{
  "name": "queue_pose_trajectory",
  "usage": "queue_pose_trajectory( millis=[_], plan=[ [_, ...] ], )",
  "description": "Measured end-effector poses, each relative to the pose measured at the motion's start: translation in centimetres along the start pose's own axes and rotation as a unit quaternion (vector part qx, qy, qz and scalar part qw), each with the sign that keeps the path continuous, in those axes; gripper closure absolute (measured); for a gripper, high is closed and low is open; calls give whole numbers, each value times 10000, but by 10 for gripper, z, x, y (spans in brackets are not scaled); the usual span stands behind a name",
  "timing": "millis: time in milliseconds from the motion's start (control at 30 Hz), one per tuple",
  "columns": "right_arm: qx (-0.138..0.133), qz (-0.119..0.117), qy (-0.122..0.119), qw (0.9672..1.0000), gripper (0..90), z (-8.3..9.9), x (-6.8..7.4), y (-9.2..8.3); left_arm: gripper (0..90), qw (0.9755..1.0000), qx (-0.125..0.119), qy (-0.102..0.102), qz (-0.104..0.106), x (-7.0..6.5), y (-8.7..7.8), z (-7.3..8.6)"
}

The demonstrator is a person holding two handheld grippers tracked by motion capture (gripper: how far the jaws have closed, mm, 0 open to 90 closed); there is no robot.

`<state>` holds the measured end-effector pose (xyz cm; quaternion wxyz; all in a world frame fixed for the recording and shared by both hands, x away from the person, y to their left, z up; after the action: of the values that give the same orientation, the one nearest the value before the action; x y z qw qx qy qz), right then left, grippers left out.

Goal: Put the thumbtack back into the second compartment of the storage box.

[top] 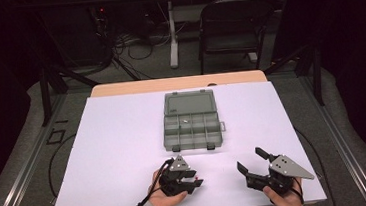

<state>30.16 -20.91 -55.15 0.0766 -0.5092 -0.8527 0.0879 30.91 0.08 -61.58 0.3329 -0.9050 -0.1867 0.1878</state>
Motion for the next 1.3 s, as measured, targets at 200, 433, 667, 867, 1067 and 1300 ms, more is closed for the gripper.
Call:
queue_pose_trajectory(
  millis=[200, 433, 667, 867, 1067, 1300],
  plan=[
    [1, -1, 5, 10000, 192, 0, 0, 0, 644, 9997, -20, -14, -240, 0, 0, 1],
    [13, 2, 0, 10000, 192, 0, 0, 0, 762, 9998, 18, -183, -118, 6, -5, 4],
    [12, -8, 5, 10000, 192, 0, 0, 0, 814, 9996, 57, -262, -49, 10, -7, 5],
    [12, -7, 12, 10000, 192, 0, 0, 0, 839, 9996, 16, -299, -6, 11, -6, 5],
    [29, -7, 1, 10000, 192, 0, 0, 0, 841, 9994, 1, -338, 29, 11, -6, 5],
    [17, -7, 4, 10000, 192, 0, 0, 0, 900, 9992, 0, -355, 157, 10, -6, 6]
  ],
)
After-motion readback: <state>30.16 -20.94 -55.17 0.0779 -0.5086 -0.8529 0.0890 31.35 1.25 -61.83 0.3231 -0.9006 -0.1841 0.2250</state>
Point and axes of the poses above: each handheld gripper's, and its own axes: y roughly forward along the jaws, z roughly out of its underside, x roughly to its left, the point moved 8 cm from there along y, roughly forward along the jaws, and after that the axes turned 2 degrees about z, right-handed, at the moved point
